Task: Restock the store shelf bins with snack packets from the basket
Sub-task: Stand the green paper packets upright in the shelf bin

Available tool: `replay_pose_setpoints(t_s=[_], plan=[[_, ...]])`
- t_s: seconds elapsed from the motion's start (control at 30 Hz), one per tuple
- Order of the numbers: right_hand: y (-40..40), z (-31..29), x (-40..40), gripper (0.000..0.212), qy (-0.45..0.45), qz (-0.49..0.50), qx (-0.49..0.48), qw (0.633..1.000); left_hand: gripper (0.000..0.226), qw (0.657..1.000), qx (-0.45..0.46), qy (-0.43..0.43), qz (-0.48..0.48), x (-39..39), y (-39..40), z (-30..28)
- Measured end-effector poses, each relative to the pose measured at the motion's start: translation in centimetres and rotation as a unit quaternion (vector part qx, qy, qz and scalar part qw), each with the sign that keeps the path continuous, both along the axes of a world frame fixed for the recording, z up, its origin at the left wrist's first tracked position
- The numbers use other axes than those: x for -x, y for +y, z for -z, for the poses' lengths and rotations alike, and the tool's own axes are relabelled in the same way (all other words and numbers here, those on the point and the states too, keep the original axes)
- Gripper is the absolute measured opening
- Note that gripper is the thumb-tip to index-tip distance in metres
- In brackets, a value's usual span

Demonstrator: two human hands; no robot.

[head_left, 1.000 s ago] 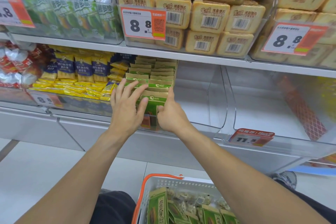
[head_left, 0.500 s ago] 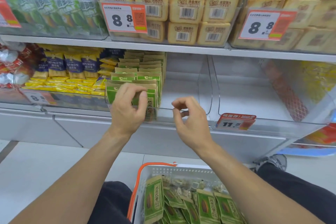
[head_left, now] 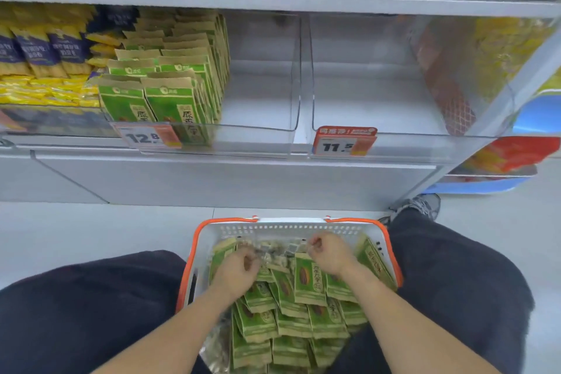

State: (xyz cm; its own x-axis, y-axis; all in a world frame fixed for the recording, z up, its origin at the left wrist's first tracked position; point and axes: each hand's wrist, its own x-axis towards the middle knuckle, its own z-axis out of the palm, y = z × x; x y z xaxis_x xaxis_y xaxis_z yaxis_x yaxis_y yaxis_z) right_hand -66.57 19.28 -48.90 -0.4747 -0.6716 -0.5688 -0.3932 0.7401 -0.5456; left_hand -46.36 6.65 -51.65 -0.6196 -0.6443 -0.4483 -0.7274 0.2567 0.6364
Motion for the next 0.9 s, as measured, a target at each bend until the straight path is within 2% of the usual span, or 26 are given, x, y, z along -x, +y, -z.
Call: replay_pose_setpoints(t_s=[0.1, 0.2, 0.27, 0.4, 0.53, 0.63, 0.8, 0.9], plan=[[1.8, 2.1, 0.1, 0.028, 0.029, 0.035, -0.064, 0.997, 0.013, 0.994, -0.012, 0.023, -0.109, -0.6, 1.0, 1.2], [3.7, 4.0, 0.0, 0.051, 0.054, 0.055, -0.154, 0.985, 0.005, 0.998, 0.028, 0.013, -0.06, -0.2, 1.2, 1.8], [4.5, 4.6, -0.2, 0.061, 0.048, 0.076, -0.185, 0.979, 0.003, 0.999, 0.038, -0.032, -0.02, 0.2, 1.4, 1.8], [4.7, 4.8, 0.0, 0.057, 0.031, 0.07, -0.179, 0.981, 0.008, 0.988, 0.091, -0.11, 0.052, 1.6, 1.9, 1.8], [4.6, 4.6, 0.5, 0.053, -0.016, 0.031, -0.182, 0.983, 0.009, 0.99, 0.066, -0.044, 0.113, 4.1, 3.2, 2.2], [4.9, 4.7, -0.5, 0.059, -0.029, 0.024, -0.174, 0.984, 0.01, 0.989, 0.03, -0.046, 0.136, 6.0, 4.7, 2.4], [5.4, 5.2, -1.3, 0.07, -0.022, 0.037, -0.166, 0.985, 0.049, 0.971, 0.023, -0.179, 0.159, 7.0, 5.2, 4.2], [5.5, 5.2, -0.9, 0.067, -0.033, 0.034, -0.157, 0.986, 0.051, 0.963, -0.008, -0.224, 0.149, 8.1, 5.0, 4.6]])
